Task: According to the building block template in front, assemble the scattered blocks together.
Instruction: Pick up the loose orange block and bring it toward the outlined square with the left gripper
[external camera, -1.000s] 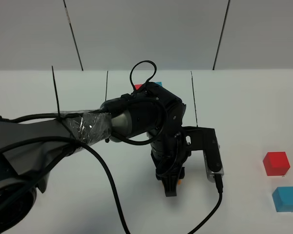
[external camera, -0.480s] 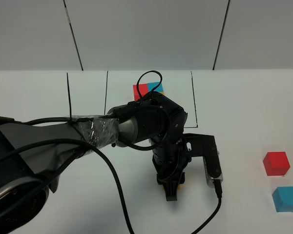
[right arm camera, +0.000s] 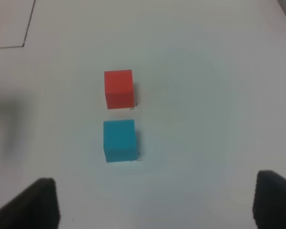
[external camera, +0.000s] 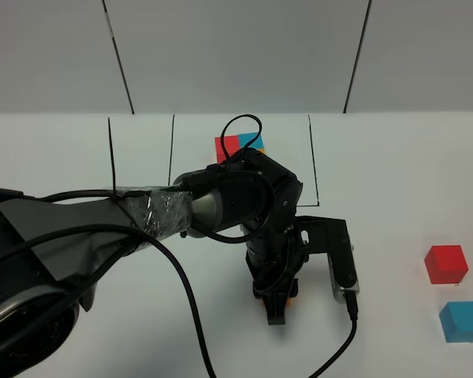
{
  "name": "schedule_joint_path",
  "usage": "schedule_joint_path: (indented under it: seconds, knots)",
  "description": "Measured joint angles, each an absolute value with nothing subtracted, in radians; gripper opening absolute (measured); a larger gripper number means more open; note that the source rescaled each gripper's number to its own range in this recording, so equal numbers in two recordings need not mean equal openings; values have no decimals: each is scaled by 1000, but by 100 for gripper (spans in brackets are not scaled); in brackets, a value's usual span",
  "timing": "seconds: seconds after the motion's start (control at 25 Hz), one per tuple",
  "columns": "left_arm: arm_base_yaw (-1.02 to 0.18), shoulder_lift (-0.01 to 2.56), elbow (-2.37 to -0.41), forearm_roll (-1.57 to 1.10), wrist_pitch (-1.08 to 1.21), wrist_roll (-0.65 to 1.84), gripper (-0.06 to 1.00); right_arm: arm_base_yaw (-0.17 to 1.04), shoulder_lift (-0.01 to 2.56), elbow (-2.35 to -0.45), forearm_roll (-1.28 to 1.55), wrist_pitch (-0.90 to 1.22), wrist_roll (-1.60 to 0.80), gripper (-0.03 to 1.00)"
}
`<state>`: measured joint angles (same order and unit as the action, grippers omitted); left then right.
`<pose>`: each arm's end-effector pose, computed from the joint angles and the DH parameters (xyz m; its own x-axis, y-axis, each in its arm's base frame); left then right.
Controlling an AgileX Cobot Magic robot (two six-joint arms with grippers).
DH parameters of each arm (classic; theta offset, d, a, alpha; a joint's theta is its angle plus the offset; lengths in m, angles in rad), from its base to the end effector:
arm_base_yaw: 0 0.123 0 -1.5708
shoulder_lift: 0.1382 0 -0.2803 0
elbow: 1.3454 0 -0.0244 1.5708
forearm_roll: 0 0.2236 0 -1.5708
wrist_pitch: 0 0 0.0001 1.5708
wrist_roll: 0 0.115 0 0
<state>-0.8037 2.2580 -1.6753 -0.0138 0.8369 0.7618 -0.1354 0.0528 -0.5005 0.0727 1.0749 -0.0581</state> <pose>0.3055 -0.3186 0.1165 0.0009 0.9838 -0.1792 0.9877 0.0272 0.1542 0.0041 0.0069 0.2522 -0.5102 0.0459 -0.8588 0.0684 0.9976 0.0126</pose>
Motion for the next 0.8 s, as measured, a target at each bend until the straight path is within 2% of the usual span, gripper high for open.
schedule_joint_path:
  seconds: [0.8]
  knots:
    - [-804, 2258, -1675, -14, 838, 764, 0, -135, 53, -501, 73, 1075, -58, 87]
